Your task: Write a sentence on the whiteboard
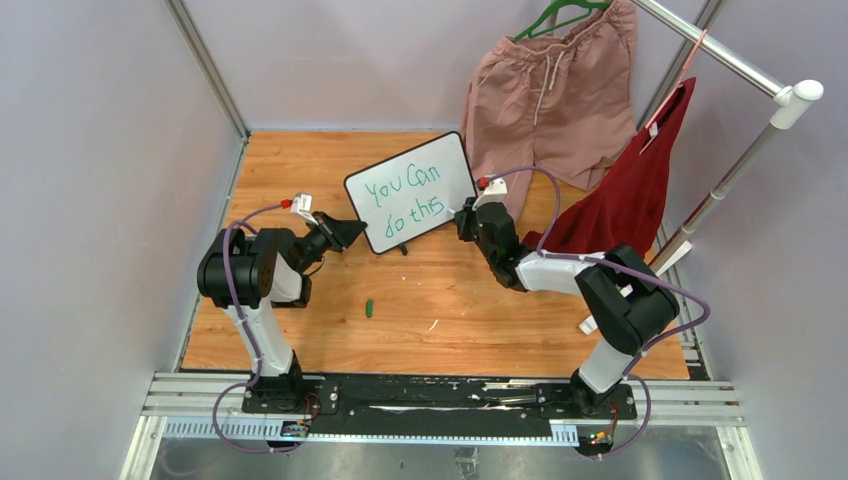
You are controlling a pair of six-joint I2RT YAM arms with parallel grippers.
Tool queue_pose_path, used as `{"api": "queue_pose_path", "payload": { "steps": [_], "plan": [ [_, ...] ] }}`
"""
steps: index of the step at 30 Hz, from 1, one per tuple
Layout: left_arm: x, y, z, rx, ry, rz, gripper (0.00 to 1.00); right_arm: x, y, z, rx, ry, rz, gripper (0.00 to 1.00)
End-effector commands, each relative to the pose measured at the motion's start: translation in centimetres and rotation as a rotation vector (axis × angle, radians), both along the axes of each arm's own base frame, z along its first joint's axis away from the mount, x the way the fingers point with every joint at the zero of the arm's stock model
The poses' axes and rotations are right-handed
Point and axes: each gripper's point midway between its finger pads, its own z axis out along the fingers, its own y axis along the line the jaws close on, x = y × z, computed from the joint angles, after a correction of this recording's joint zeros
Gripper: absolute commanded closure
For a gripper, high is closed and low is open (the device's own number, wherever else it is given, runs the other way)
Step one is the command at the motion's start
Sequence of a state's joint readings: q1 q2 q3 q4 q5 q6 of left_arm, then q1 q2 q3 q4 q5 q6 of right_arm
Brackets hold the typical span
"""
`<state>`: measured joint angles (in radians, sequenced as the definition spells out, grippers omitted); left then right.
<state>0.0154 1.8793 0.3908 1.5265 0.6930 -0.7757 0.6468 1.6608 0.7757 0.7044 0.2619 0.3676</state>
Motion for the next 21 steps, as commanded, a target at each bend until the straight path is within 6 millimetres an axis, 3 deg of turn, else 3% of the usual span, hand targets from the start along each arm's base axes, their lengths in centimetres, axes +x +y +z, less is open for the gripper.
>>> {"api": "queue_pose_path", "payload": {
  "steps": [1,15,21],
  "plan": [
    [-0.1,0.0,-0.1,0.018,-0.025,0.006,1.00,1.2,0.0,1.1,0.034,-0.032,-0.019,1.00],
    [0.0,0.0,-0.1,0.017,-0.024,0.008,1.00,1.3,0.2,0.9,0.035,-0.027,-0.016,1.00],
    [0.0,0.0,-0.2,0.012,-0.019,0.011,1.00,0.4,-0.4,2.4,0.043,-0.039,-0.008,1.00]
  ]
}}
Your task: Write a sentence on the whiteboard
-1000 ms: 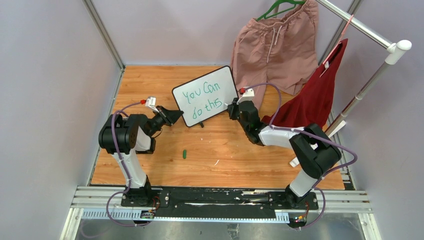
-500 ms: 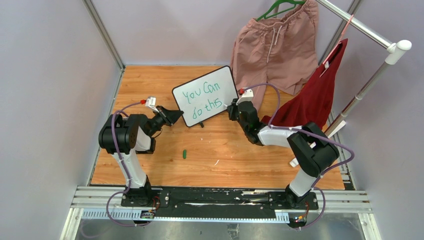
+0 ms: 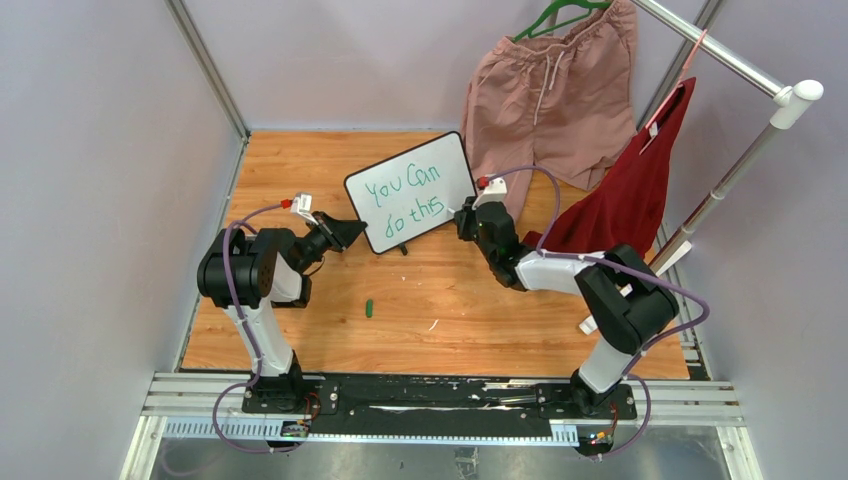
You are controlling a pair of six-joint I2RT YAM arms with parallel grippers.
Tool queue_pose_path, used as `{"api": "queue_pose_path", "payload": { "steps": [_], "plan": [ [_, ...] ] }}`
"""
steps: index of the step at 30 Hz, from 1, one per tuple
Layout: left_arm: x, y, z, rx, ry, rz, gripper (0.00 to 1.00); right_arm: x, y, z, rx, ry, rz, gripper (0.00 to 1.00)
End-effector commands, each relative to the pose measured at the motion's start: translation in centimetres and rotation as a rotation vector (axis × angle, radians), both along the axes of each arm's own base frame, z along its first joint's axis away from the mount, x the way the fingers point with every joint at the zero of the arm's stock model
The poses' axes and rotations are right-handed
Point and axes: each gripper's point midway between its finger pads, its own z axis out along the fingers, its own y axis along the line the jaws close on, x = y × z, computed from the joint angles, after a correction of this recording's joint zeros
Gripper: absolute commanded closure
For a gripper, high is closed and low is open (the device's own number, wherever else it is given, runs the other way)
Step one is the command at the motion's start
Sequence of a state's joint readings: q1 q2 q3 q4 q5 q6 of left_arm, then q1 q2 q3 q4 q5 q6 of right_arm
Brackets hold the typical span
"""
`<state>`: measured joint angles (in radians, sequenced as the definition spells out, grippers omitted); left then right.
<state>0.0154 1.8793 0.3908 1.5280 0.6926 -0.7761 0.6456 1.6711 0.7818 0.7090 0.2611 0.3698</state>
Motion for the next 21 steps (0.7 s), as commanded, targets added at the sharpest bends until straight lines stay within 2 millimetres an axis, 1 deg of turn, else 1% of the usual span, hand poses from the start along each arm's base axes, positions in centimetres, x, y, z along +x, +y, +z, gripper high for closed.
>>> {"api": "queue_pose_path", "payload": {
  "steps": [1,8,10,12,15,17,21],
  "plan": [
    [0.0,0.0,-0.2,0.012,-0.017,0.012,1.00,-0.1,-0.6,2.9,0.044,-0.043,-0.002,1.00],
    [0.0,0.3,-0.3,0.012,-0.015,0.028,1.00,-3.2,-1.5,6.2,0.076,-0.070,0.032,1.00],
    [0.0,0.4,-0.2,0.015,-0.017,0.037,0.99,-4.4,-1.7,6.7,0.082,-0.065,0.052,1.00],
    [0.0,0.4,-0.3,0.018,-0.018,0.042,0.93,-5.6,-1.8,7.3,0.094,-0.062,0.076,1.00],
    [-0.1,0.6,-0.2,0.021,-0.020,0.052,0.79,-7.7,-1.9,8.0,0.110,-0.051,0.127,1.00],
    [-0.1,0.6,-0.1,0.023,-0.023,0.058,0.71,-9.1,-2.0,8.2,0.116,-0.040,0.155,1.00],
    [-0.3,0.9,-0.1,0.026,-0.023,0.080,0.59,-11.7,-2.8,8.9,0.145,-0.041,0.191,1.00]
  ]
}}
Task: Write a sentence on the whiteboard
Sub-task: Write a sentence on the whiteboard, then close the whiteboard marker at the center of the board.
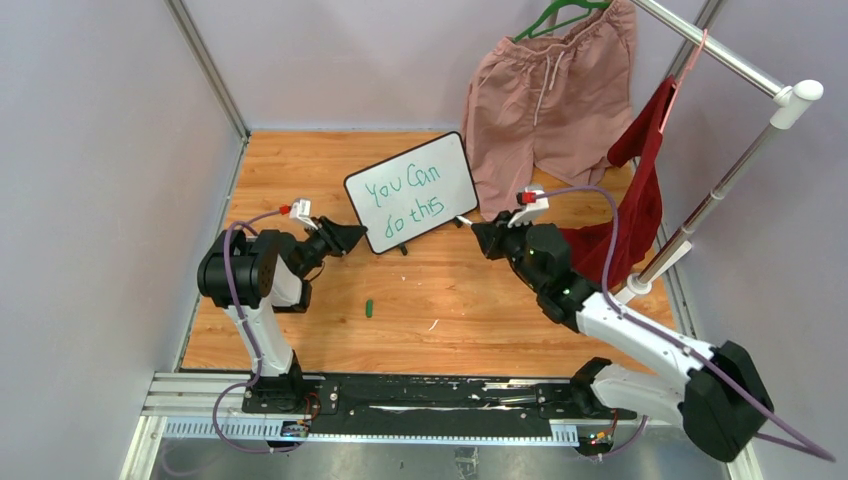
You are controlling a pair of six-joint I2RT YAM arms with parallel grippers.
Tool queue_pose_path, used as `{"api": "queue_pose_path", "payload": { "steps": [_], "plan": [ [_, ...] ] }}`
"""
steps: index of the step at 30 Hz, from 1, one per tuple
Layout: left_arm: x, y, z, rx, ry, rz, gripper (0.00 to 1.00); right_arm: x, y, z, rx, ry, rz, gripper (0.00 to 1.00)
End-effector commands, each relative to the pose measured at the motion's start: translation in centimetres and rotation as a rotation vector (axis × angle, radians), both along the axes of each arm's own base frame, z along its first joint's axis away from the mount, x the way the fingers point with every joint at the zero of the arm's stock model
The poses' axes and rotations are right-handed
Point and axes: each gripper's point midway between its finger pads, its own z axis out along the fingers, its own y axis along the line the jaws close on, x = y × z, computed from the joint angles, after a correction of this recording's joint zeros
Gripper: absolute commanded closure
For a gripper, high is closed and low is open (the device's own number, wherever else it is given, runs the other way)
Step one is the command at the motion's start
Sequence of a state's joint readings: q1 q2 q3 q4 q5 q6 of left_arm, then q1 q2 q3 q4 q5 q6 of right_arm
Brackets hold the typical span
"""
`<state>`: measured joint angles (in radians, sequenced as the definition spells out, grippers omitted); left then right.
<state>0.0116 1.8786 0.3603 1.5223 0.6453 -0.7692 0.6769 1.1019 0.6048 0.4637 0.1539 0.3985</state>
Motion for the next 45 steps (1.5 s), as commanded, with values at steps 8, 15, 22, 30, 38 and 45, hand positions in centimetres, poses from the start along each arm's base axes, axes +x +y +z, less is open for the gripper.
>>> {"api": "queue_pose_path", "payload": {
  "steps": [8,15,22,30,38,45],
  "plan": [
    [-1.5,1.7,1.6,0.030,-0.063,0.124,0.45,-5.9,-1.1,-0.3,0.011,0.050,0.126,1.00],
    [-4.3,4.0,4.2,-0.008,-0.109,0.287,0.00,-7.2,-1.8,0.3,-0.002,0.039,0.149,1.00],
    [-5.6,5.7,4.4,0.149,0.043,0.419,0.00,-8.4,-3.0,0.5,-0.058,0.026,0.160,1.00],
    [-11.5,12.0,6.9,0.550,0.360,0.678,0.00,-9.1,-4.6,-0.1,-0.114,0.004,0.139,1.00],
    [-13.1,12.2,9.2,0.435,0.375,0.736,0.00,-9.0,-4.6,-1.2,-0.161,0.087,0.131,1.00],
    [-13.5,5.1,4.9,0.550,0.522,0.337,0.01,-9.2,-4.0,-3.5,-0.175,0.167,0.154,1.00]
  ]
}}
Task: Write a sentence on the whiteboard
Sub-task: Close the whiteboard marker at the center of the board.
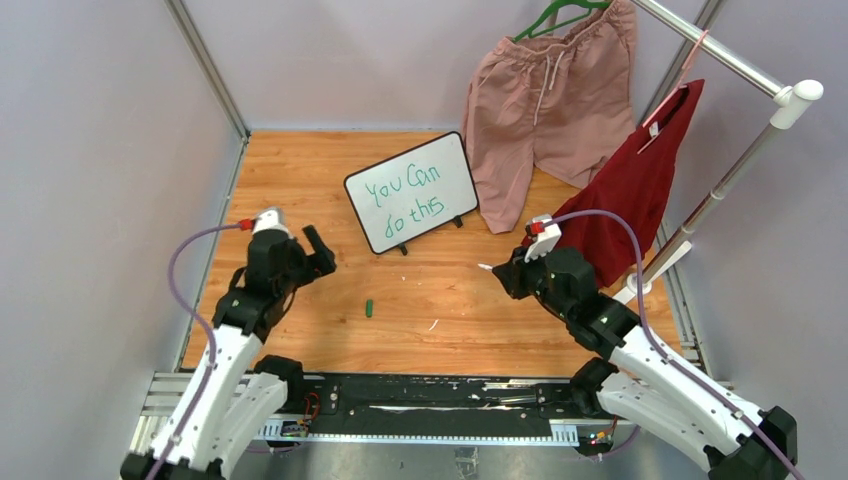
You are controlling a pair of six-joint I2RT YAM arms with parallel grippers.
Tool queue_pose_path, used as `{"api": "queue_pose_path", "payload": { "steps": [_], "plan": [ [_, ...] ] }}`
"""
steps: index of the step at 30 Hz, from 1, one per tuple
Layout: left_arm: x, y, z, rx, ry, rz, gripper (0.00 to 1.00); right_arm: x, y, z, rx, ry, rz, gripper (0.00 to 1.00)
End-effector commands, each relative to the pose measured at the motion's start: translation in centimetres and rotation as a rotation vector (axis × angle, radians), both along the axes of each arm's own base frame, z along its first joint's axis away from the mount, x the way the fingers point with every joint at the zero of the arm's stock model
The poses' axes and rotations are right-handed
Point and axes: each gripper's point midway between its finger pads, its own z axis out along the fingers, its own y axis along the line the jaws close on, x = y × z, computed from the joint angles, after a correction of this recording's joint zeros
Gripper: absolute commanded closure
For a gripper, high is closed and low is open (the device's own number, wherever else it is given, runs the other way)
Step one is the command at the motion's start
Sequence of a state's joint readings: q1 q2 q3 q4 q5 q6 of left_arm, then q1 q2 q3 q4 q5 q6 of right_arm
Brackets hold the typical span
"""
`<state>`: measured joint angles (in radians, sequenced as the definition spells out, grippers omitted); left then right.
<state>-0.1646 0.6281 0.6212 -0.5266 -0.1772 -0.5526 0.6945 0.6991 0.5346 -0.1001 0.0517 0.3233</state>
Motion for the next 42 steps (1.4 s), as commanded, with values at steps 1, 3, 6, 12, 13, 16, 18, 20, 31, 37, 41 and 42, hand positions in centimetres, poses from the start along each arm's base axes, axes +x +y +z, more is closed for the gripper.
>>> {"api": "queue_pose_path", "payload": {
  "steps": [1,3,6,12,13,16,18,20,31,37,41,42],
  "plan": [
    [-1.3,-5.0,-3.2,0.040,0.204,-0.230,0.01,-0.3,0.7,0.0,0.018,0.021,0.015,1.00],
    [-1.9,-6.6,-4.8,0.131,0.266,-0.272,0.02,-0.3,0.9,-0.4,0.019,0.028,0.023,1.00],
    [-2.9,-8.4,-7.0,0.190,0.332,-0.312,0.04,-0.4,1.1,-0.6,0.023,0.036,0.030,1.00],
    [-3.5,-9.9,-10.5,0.219,0.418,-0.364,0.14,-0.5,1.2,-0.7,0.022,0.040,0.040,1.00],
    [-3.3,-10.4,-10.8,0.206,0.422,-0.378,0.19,-0.5,1.2,-0.7,0.023,0.038,0.040,1.00],
    [-3.1,-11.7,-11.7,0.177,0.452,-0.406,0.32,-0.5,1.2,-0.6,0.026,0.035,0.039,1.00],
    [-3.0,-12.5,-12.2,0.172,0.473,-0.417,0.38,-0.4,1.3,-0.5,0.023,0.035,0.041,1.00],
    [-2.9,-12.9,-12.6,0.173,0.494,-0.416,0.41,-0.4,1.3,-0.6,0.021,0.037,0.041,1.00],
    [-2.5,-12.2,-14.3,0.255,0.571,-0.350,0.40,-0.3,1.4,-0.5,0.024,0.040,0.039,1.00],
    [-2.7,-11.8,-15.4,0.279,0.607,-0.326,0.46,-0.4,1.0,-0.7,0.019,0.036,0.031,1.00],
    [-2.7,-11.8,-15.6,0.276,0.606,-0.322,0.52,-0.4,1.0,-0.5,0.022,0.028,0.027,1.00],
    [-2.6,-11.8,-15.6,0.276,0.603,-0.320,0.54,-0.4,1.0,-0.4,0.023,0.027,0.027,1.00]
  ]
}}
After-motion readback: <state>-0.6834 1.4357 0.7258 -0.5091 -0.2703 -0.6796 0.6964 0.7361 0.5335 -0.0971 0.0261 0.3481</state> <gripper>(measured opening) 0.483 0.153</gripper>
